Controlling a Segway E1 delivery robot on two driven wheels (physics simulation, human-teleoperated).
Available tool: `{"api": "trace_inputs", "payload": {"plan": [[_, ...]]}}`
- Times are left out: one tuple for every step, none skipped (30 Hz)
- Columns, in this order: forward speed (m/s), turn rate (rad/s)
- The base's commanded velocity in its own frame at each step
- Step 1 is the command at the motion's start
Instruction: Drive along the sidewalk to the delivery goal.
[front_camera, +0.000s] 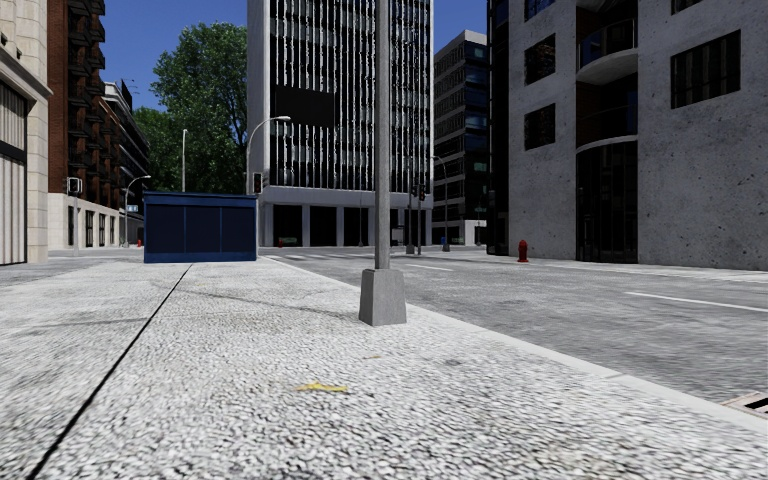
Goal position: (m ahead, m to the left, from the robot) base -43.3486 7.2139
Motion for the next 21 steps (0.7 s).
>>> {"api": "trace_inputs", "payload": {"plan": [[0.00, 0.00], [0.00, 0.00], [0.00, 0.00], [0.00, 0.00], [0.00, 0.00], [0.00, 0.00], [0.00, 0.00], [0.00, 0.00], [0.00, 0.00], [0.00, 0.00], [0.00, 0.00], [0.00, 0.00], [0.00, 0.00], [0.00, 0.00], [0.00, 0.00], [0.00, 0.00], [0.00, 0.00], [0.00, 0.00], [0.00, 0.00], [0.00, 0.00], [0.00, 0.00]]}}
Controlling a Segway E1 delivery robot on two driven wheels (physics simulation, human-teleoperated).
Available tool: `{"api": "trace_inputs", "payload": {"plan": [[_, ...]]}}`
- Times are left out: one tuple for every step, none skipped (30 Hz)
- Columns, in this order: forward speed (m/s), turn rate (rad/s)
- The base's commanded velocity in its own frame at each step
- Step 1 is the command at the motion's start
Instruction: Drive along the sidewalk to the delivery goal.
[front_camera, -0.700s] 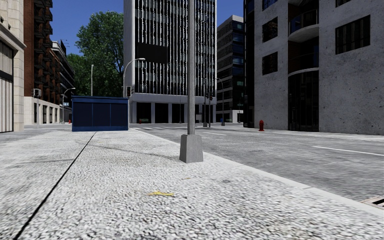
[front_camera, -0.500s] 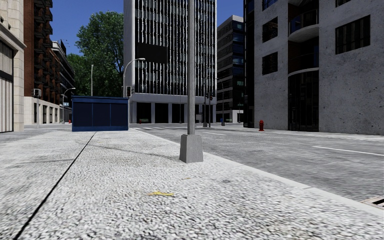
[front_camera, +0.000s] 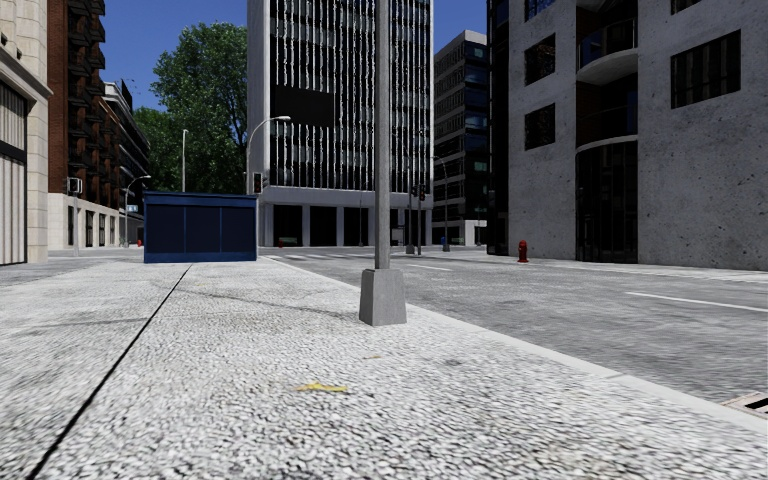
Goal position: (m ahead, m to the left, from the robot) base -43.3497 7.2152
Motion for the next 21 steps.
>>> {"api": "trace_inputs", "payload": {"plan": [[0.00, 0.00], [0.00, 0.00], [0.00, 0.00], [0.00, 0.00], [0.00, 0.00], [0.00, 0.00], [0.00, 0.00], [0.00, 0.00], [0.00, 0.00], [0.11, 0.00], [0.29, 0.00], [0.29, 0.00], [0.47, 0.00], [0.66, 0.00], [0.77, 0.00], [0.87, 0.00], [0.87, 0.00], [0.91, 0.10], [1.00, 0.20], [1.09, 0.36], [1.25, 0.45]]}}
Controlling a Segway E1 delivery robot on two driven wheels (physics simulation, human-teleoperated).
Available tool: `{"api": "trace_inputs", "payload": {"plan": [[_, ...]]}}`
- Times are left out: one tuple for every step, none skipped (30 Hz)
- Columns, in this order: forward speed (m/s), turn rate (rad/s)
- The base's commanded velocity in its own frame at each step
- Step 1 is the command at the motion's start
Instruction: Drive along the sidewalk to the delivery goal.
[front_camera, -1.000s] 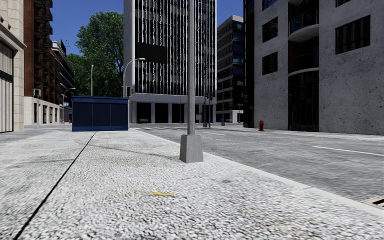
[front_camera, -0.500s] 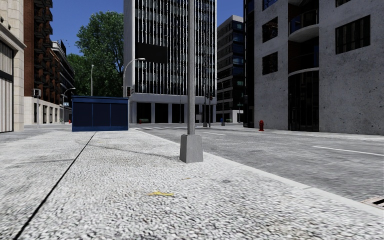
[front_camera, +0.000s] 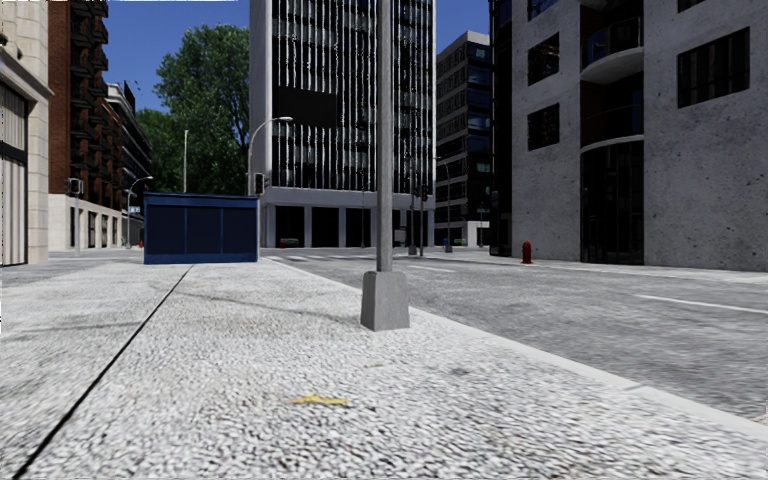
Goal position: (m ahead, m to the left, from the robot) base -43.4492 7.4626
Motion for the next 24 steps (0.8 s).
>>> {"api": "trace_inputs", "payload": {"plan": [[1.25, 0.45], [1.35, 0.47], [1.38, 0.48], [1.45, 0.55], [1.49, 0.63], [1.49, 0.63], [1.51, 0.67], [1.51, 0.68], [1.51, 0.68], [1.52, 0.68], [1.52, 0.68], [1.59, 0.69], [2.00, 0.74], [2.00, 0.75], [2.00, 0.79], [2.00, 0.79], [2.00, 0.86], [2.00, 0.91], [2.00, 0.92], [2.00, 0.93], [2.00, 0.93], [2.00, 0.93], [2.00, 0.93], [2.00, 0.93]]}}
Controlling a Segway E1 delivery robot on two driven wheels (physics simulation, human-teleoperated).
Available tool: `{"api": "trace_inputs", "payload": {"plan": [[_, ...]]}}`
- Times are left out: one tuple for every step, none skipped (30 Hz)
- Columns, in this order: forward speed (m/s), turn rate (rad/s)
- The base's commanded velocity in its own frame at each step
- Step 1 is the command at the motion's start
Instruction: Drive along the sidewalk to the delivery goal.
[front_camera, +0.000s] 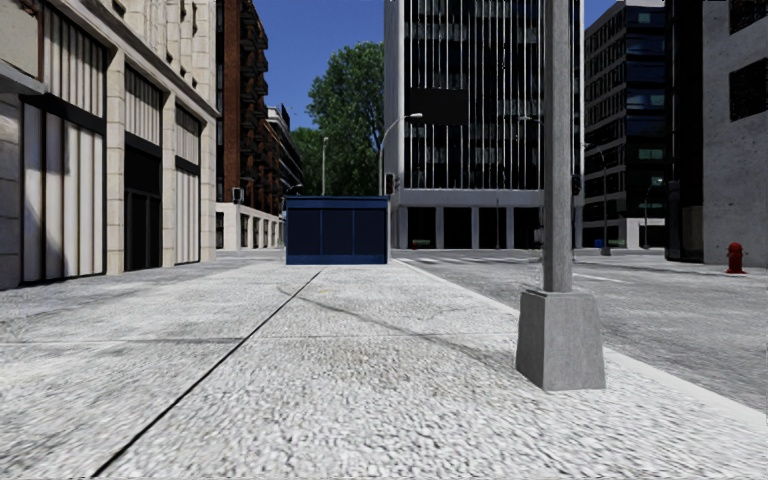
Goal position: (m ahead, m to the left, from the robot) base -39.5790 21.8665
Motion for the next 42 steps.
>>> {"api": "trace_inputs", "payload": {"plan": [[2.00, 0.93], [2.00, 0.93], [2.00, 0.93], [2.00, 0.93], [2.00, 0.93], [2.00, 0.93], [2.00, 0.93], [2.00, 0.93], [2.00, 0.93], [2.00, 0.93], [2.00, 0.93], [2.00, 0.93], [2.00, 0.93], [2.00, 0.93], [2.00, 0.93], [2.00, 0.93], [2.00, 0.93], [2.00, 0.93], [2.00, 0.93], [2.00, 0.93], [2.00, 0.93], [2.00, 0.93], [2.00, 0.93], [2.00, 0.93], [2.00, 0.93], [2.00, 0.93], [2.00, 0.93], [2.00, 0.93], [1.98, 0.93], [1.98, 0.93], [1.95, 0.93], [1.92, 0.93], [1.87, 0.93], [1.81, 0.93], [1.81, 0.93], [1.76, 0.93], [1.72, 0.93], [1.70, 0.93], [1.67, 0.93], [1.67, 0.93], [1.64, 0.93], [1.63, 0.93]]}}
